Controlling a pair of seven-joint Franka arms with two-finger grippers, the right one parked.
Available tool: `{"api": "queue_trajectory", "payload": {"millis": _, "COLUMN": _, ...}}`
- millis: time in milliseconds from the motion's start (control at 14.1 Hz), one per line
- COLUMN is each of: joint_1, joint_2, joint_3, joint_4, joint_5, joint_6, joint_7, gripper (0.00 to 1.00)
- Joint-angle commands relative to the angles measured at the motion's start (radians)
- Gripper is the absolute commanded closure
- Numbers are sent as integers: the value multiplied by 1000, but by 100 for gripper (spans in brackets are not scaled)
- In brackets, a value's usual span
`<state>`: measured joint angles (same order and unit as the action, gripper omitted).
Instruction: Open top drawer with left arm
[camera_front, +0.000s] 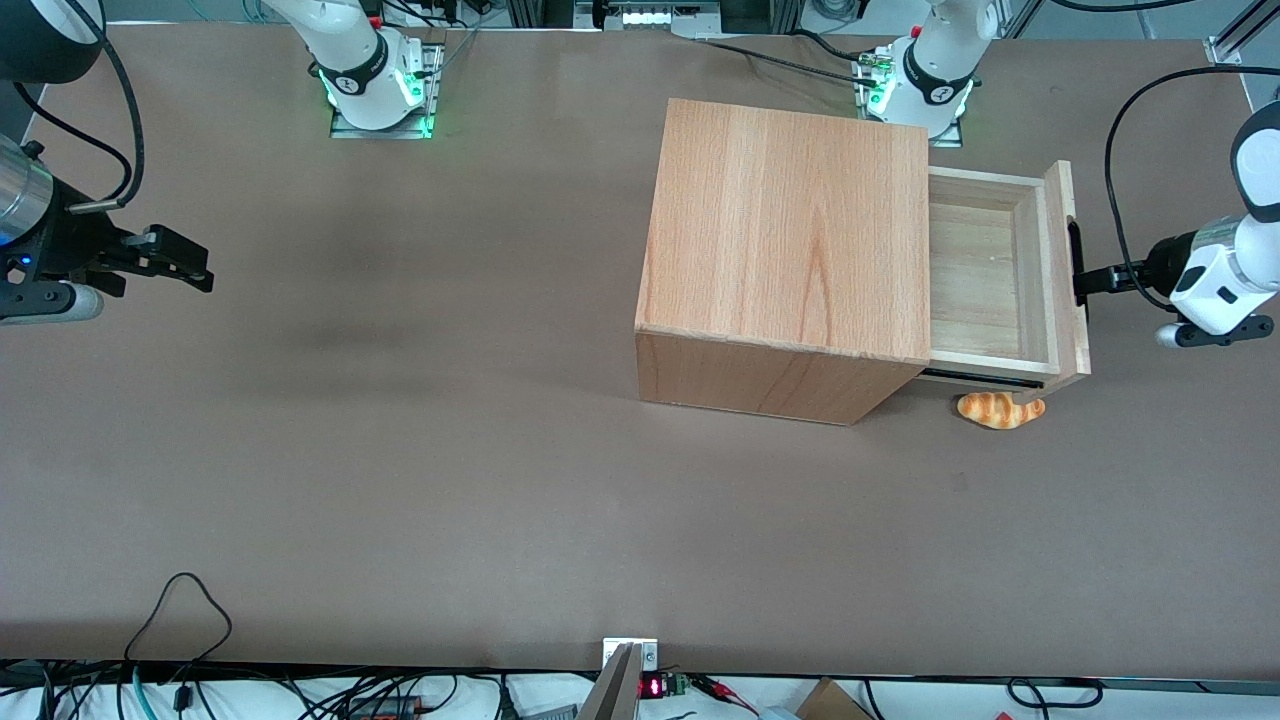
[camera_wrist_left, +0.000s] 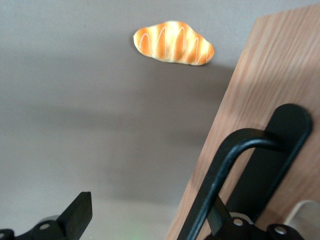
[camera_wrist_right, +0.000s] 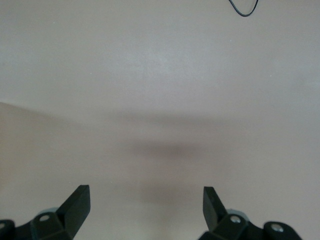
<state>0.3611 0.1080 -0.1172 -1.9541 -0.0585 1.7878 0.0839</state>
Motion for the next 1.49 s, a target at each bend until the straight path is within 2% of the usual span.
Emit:
{"api": "queue_trajectory", "payload": {"millis": 0, "joint_1": 10, "joint_2": -5, "joint_3": -9, "joint_4": 75, "joint_5": 23, "joint_6": -42, "joint_7": 10, "gripper": 0}}
{"api": "queue_trajectory", "payload": {"millis": 567, "joint_1": -7, "joint_2": -5, "joint_3": -35, "joint_4": 306, "joint_5": 20, "joint_6": -151, "joint_7": -1, "gripper": 0}}
{"api": "queue_trajectory", "payload": {"millis": 1206, "joint_1": -10, "joint_2": -24, "joint_3": -105, "joint_4": 445, "joint_5": 20, "joint_6": -225, "joint_7": -4, "gripper": 0}}
{"api": "queue_trajectory", "payload": {"millis": 1418, "joint_1": -74, "joint_2": -39, "joint_3": -88, "joint_4": 446, "joint_5": 23, "joint_6": -249, "joint_7": -3, "gripper": 0}}
